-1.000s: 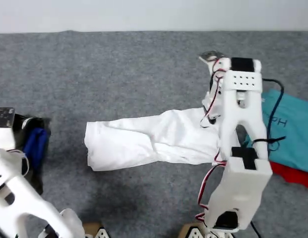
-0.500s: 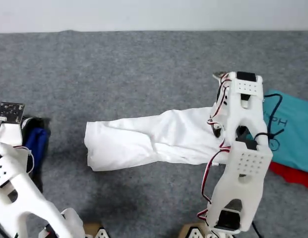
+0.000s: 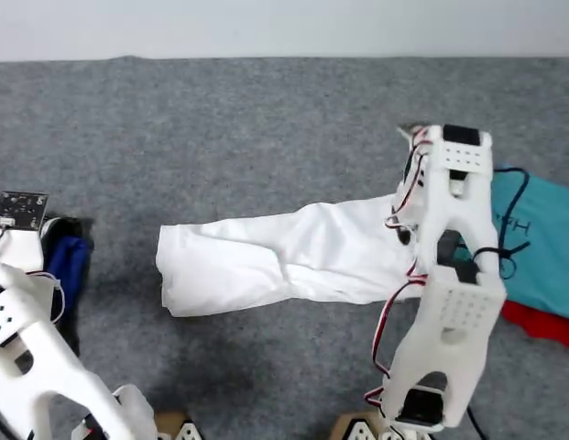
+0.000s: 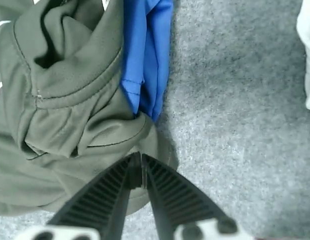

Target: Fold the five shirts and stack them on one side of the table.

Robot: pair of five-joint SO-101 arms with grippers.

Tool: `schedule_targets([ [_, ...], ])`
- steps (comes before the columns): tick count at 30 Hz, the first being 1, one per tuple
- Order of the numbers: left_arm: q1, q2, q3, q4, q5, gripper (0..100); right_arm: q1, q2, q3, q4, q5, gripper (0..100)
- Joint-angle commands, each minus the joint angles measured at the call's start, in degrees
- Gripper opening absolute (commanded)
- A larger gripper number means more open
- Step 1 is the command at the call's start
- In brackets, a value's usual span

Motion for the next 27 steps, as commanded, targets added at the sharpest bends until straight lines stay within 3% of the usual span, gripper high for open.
schedule_targets([
  [1,0.26,-1.58,-1.98,0.44,0.53,1,-5.05,-9.01,-1.49,3.82,2.29,1.0],
  [12,0.18,-1.58,-2.07,0.44,0.35,1,-26.33,-21.76,-1.49,6.9,2.73,1.0],
  [19,0.35,-1.58,-2.07,0.18,0.35,1,-39.08,-21.58,-1.49,1.71,2.46,1.0],
  [27,0.26,-1.58,-1.8,-1.14,0.35,1,-48.4,-14.2,-1.49,-4.62,2.73,1.0],
])
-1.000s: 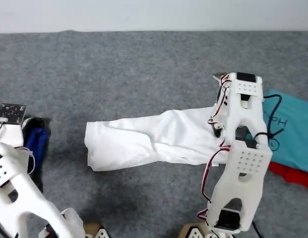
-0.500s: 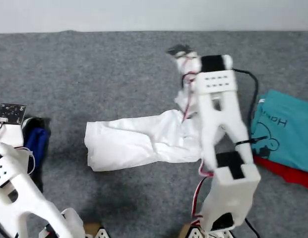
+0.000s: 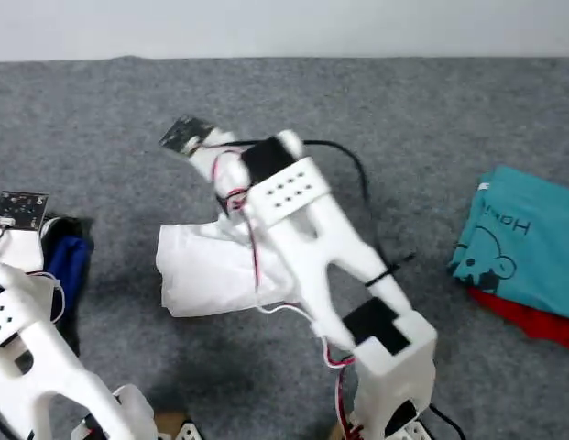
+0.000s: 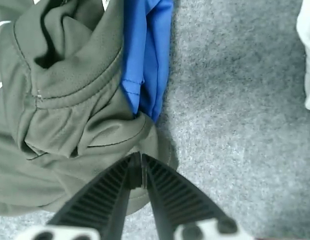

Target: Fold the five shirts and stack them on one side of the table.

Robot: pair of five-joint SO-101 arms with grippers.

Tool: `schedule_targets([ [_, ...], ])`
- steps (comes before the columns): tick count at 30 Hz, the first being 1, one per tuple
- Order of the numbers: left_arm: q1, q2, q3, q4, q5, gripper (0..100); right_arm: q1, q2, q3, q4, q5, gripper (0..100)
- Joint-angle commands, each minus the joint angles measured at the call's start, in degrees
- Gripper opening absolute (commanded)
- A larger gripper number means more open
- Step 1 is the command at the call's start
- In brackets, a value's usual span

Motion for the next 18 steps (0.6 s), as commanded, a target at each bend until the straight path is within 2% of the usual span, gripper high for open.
schedule_targets([
  [1,0.26,-1.58,-1.89,-1.14,0.35,1,-3.65,1.8,-1.49,-3.21,0.53,1.0],
  [9,0.35,-1.58,-1.63,-1.49,0.35,1,-9.63,6.02,-1.49,-10.07,0.53,2.2],
  [15,0.35,-1.23,-1.45,-1.93,0.35,1,-13.49,5.14,-2.73,-9.01,0.26,25.1],
  [18,0.35,-1.23,-1.45,-1.93,0.35,1,-13.58,3.74,-8.18,-6.46,0.26,26.3],
])
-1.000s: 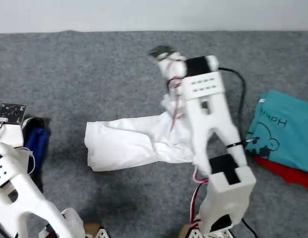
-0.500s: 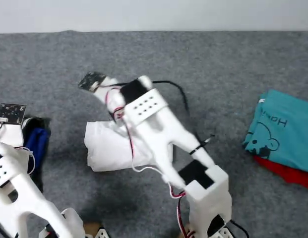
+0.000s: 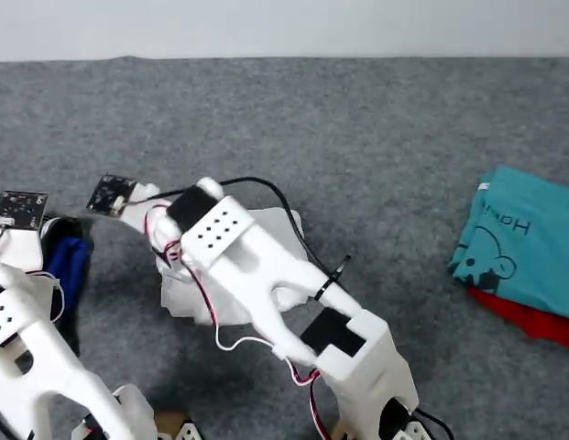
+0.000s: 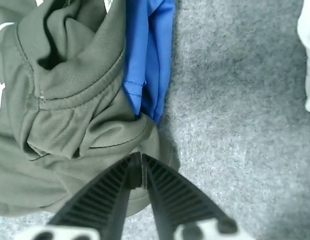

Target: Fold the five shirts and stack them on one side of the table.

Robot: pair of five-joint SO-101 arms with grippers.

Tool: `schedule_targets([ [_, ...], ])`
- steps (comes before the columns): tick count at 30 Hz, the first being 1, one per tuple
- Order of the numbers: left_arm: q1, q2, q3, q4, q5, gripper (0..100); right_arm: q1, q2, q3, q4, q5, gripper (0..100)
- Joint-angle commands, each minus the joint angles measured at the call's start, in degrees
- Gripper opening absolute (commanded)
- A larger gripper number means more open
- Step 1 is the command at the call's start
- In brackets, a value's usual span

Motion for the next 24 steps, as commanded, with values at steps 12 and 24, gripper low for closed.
schedule_targets([
  [12,0.35,-1.32,-1.63,-1.49,0.26,1,16.13,0.04,-16.44,15.25,8.09,0.1],
  [24,0.35,-1.32,-1.8,-1.49,0.26,1,13.93,13.85,-16.7,15.52,11.16,1.0],
])
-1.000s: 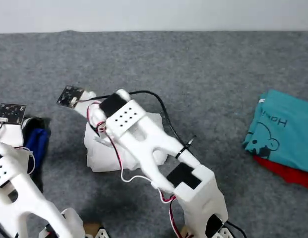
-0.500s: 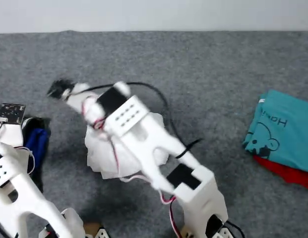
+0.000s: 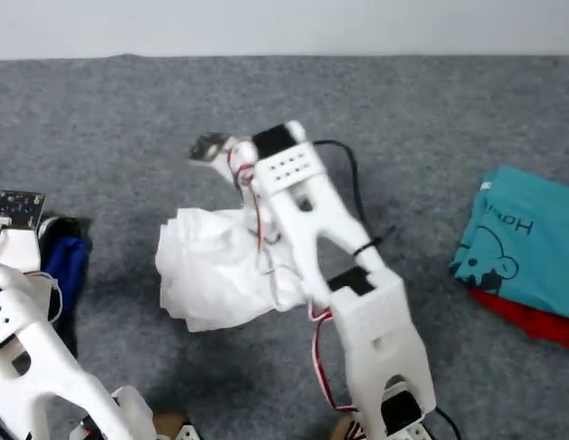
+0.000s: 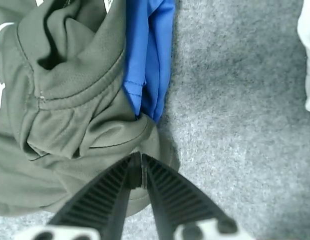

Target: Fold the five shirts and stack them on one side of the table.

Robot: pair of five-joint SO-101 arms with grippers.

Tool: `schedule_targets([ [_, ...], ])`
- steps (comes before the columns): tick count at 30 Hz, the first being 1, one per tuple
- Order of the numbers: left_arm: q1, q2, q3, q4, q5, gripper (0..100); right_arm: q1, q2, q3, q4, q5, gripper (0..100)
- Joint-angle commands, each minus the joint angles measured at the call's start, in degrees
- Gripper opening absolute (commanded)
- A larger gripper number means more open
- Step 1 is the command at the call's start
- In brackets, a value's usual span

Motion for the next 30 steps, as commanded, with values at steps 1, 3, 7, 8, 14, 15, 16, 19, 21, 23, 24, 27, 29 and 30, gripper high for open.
schedule_targets([
  [1,0.35,-1.32,-1.89,-1.49,0.26,1,-7.87,-0.92,-3.16,1.71,0.18,1.0],
  [3,0.35,-1.32,-1.89,-1.49,0.26,1,-13.05,-1.8,-3.16,3.12,0.09,1.0],
  [7,0.26,-1.49,-1.89,-2.73,0.26,1,-20.0,-5.58,-3.16,3.82,-2.37,1.0],
  [8,0.18,-1.49,-1.98,-3.08,0.26,1,-20.88,-6.99,-3.16,3.82,-3.34,1.0],
  [14,0.26,-1.58,-2.07,-3.08,0.26,1,-16.4,-14.81,-3.16,3.82,-3.87,1.0],
  [15,0.26,-1.58,-2.07,-3.08,0.26,1,-14.29,-15.52,-3.16,3.74,-3.87,1.0],
  [16,0.26,-1.58,-2.07,-2.99,0.26,1,-12.18,-15.6,-3.16,3.74,-3.78,1.0],
  [19,0.26,-1.58,-2.07,-2.99,0.35,1,-7.69,-13.05,-3.16,3.3,-3.16,1.0],
  [21,0.35,-1.58,-2.07,-2.99,0.44,1,-7.34,-9.8,-3.16,3.3,-1.41,1.0],
  [23,0.35,-1.58,-2.07,-2.99,0.44,1,-8.66,-5.67,-3.16,3.3,-0.97,1.0],
  [24,0.35,-1.58,-2.07,-2.99,0.44,1,-9.89,-3.74,-3.16,3.38,-0.97,1.0],
  [27,0.0,-1.58,-2.15,-3.08,0.44,1,-15.34,0.57,-3.16,3.74,-1.76,0.9],
  [29,-1.58,-1.58,-2.77,-3.08,0.44,1,-19.47,1.1,-2.99,3.82,-4.57,0.9],
  [30,-2.64,-1.41,-3.38,-3.08,0.44,1,-21.23,1.01,-2.9,3.82,-5.45,0.9],
])
